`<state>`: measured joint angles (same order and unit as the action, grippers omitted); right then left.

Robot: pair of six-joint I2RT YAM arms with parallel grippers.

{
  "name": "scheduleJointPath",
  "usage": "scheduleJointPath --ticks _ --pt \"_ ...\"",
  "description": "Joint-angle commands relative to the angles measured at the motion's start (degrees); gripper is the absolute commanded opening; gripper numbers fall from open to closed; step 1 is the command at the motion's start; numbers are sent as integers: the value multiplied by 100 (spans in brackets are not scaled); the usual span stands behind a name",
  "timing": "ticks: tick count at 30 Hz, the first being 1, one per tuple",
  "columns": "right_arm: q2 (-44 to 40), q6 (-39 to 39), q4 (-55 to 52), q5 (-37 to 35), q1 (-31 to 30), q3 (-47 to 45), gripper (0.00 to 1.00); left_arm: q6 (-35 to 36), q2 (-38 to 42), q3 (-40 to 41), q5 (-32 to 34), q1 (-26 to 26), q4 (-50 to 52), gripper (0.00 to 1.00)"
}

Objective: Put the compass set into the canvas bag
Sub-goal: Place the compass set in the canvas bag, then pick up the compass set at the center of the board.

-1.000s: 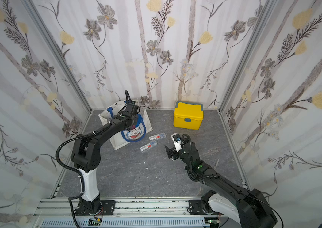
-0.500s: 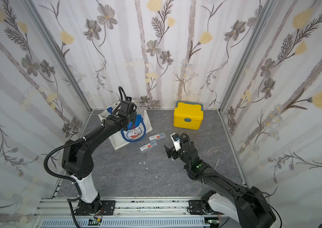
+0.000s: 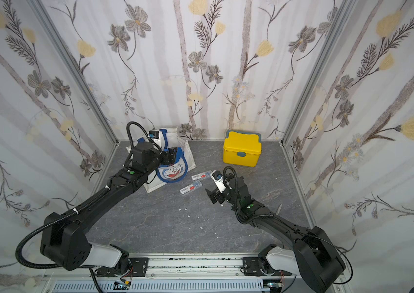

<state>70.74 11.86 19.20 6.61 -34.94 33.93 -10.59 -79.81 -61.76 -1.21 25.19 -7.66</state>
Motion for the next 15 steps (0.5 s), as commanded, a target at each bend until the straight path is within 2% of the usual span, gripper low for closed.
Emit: scheduleJointPath --ticks 1,2,6,10,15 --pt "280 593 -298 604 -13 411 99 -637 289 394 -1103 7 -1208 97" --pt "394 718 -456 693 -24 547 98 -727 351 502 -1246 10 -1334 100" --pt "880 1302 -911 949 -39 1099 98 -1192 627 1011 -1570 21 -1869 100" --pt "1355 2110 -1117 1324 -76 1375 99 -1562 949 1544 -1597 29 -2408 100" --pt "2010 2776 -1369 1425 -87 1881 100 -1720 1181 1831 -1528 30 -2470 100"
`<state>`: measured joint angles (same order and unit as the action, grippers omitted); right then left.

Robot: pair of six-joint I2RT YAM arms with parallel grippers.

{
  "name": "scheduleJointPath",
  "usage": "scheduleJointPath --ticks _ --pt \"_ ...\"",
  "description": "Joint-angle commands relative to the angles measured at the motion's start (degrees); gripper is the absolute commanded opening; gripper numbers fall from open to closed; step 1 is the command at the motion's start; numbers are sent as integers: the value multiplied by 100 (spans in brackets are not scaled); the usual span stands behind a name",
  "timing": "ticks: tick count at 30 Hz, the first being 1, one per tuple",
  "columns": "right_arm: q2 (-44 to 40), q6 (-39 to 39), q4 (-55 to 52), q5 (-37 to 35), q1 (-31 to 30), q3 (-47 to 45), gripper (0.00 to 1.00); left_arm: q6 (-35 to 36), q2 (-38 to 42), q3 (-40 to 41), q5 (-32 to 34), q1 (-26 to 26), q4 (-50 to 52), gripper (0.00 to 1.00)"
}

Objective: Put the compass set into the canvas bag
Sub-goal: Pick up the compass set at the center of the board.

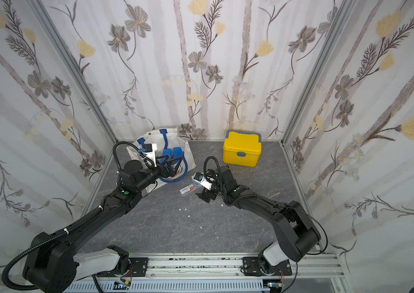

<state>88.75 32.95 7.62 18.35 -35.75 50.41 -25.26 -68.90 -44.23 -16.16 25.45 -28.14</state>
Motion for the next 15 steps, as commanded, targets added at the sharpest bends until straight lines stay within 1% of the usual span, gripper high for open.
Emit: scheduleJointPath --ticks 1,4,8,11,15 --pt "459 826 -420 292 -6 411 100 -253 125 120 -19 4 -404 100" --pt "988 1303 -963 413 -4 907 99 -230 223 232 132 3 -347 100" --pt "1621 1573 -1541 342 -12 1536 96 -195 297 352 333 3 -262 100" --pt "2031 1677 -1720 213 -3 1891 93 -175 316 397 384 2 -206 100" --pt "2411 1920 -1761 160 1 2117 91 -127 325 436 456 3 -118 100"
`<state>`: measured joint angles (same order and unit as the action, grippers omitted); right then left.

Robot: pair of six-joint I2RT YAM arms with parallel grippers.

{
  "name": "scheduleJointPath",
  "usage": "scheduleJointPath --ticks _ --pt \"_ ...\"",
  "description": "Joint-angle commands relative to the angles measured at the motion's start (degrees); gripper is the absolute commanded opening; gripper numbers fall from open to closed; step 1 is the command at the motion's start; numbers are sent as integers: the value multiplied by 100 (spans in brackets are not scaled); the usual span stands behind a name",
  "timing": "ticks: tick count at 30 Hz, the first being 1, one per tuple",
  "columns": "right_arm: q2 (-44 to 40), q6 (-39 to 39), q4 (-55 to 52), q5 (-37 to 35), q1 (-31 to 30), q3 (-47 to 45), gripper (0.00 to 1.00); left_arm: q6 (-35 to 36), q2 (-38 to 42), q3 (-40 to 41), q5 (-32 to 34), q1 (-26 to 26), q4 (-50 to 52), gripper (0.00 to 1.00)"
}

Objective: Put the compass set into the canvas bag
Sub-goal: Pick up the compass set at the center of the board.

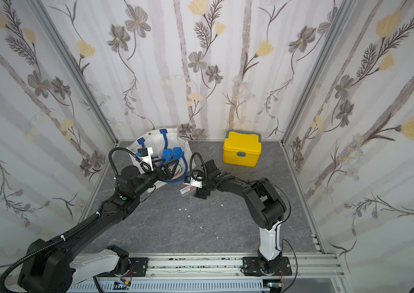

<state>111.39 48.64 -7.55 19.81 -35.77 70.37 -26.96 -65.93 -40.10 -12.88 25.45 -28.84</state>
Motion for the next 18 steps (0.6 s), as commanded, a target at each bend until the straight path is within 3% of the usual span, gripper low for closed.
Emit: scheduleJointPath --ticks 1,18 --pt "218 390 -242 2 5 164 91 55 28 26 137 4 -22 100" --pt "929 814 -1020 253 85 991 90 113 36 84 251 4 51 100"
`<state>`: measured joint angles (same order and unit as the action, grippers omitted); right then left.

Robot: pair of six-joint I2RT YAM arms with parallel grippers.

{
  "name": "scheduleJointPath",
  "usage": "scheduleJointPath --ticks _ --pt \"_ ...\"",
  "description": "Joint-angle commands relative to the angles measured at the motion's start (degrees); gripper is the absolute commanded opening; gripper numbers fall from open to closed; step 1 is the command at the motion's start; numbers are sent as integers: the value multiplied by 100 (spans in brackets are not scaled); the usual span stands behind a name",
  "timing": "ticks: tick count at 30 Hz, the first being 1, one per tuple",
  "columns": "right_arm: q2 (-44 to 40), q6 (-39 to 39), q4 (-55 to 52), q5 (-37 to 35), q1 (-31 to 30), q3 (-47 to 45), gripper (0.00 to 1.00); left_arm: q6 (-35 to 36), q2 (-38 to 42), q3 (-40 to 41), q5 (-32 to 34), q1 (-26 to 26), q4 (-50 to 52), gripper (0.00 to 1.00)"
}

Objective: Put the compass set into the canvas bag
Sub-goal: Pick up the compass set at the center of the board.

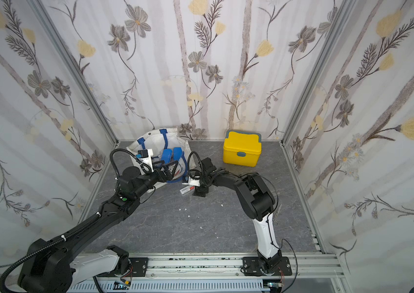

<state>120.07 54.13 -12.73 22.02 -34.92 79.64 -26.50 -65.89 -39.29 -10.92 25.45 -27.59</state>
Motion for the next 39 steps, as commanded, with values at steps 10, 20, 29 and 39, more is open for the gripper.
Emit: scheduleJointPath --ticks 10,20,29,39 --pt "254 441 -1718 13 -7 485 82 93 84 12 98 -3 -35 100" --pt "153 220 -1936 441 -46 535 66 145 100 -14 159 4 10 100" --pt "183 -588 -1662 259 -132 515 51 170 94 -8 220 -1 35 100" --pt "-391 -1150 -738 363 -130 -57 44 178 163 27 305 2 52 100"
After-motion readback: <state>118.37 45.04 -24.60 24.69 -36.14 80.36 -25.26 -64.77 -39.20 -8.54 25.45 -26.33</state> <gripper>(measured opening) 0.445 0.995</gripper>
